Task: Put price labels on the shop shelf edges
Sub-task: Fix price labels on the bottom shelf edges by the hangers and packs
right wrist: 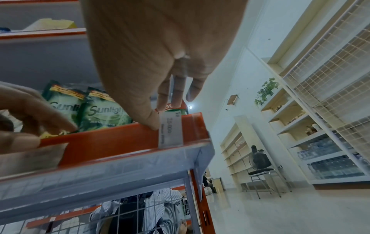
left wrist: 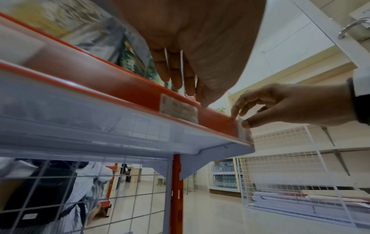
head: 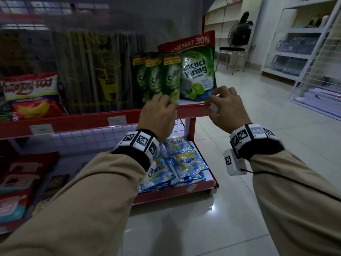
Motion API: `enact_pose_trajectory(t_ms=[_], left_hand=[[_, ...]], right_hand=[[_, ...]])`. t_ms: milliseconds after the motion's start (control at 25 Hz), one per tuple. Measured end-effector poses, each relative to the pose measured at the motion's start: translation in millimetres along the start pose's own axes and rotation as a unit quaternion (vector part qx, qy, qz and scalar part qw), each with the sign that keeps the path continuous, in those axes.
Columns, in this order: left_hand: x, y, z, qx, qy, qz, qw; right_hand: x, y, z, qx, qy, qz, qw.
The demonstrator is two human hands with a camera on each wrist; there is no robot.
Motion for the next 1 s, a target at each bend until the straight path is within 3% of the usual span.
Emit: enact_pose_trajectory(t_ms=[160, 400, 520, 600, 840, 1000], left_hand=[[-29, -15, 43, -0.036, -0.009, -0.048, 0.998], [-27, -22, 50, -0.01, 0.046, 0.006, 0.999], [-29, -27, 48, -0.006, 0.055, -0.002, 0.998], [-30, -30, 45, 0.006, 0.08, -0.003, 0.997], [-27, -31, 35, 0.051, 0.223, 0.03, 0.973], [-27, -33, 31, 0.059, 0.251, 0.029, 0.966]], right_hand=[[3, 7, 13, -0.006, -0.068, 0.053, 0.996], [7, 15, 24, -0.013, -0.076, 0.104, 0.992], [5, 11, 42, -0.07, -0.148, 0.096, 0.982], [4, 7, 47, -0.099, -0.256, 0.086, 0.958], [16, 1, 29, -0.071, -0.358, 0.075, 0.928], [12, -2, 19, -0.067, -0.396, 0.026, 0.916]])
Point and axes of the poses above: each hand's wrist, its own y-axis away from the middle knuckle, its own x-axis out of the back of the hand, z = x × y, the point moved 10 cm from there along -y, towards the middle knuckle, and after that the axes turned 2 degrees about x, right-handed, at the moved point
